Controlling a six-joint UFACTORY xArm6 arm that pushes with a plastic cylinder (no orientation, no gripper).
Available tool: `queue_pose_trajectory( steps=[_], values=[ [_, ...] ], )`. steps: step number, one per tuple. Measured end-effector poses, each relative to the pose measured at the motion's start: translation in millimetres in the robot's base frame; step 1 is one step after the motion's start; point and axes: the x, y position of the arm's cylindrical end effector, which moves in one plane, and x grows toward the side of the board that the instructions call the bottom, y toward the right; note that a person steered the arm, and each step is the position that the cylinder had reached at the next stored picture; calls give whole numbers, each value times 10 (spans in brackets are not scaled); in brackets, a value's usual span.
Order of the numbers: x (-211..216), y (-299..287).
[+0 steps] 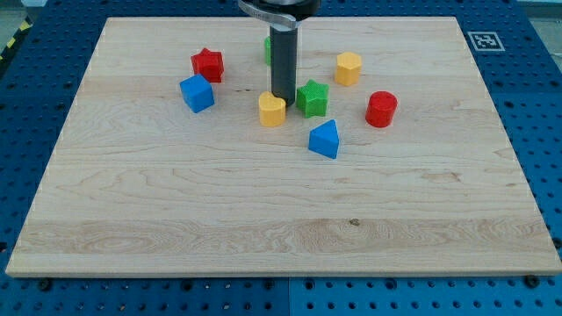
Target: Push the yellow heart to the bottom right of the blue cube
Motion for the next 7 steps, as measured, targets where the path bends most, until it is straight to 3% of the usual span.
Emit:
queue_pose_trajectory(
  steps=[4,7],
  values=[
    [411,-11],
    [405,-368]
  ],
)
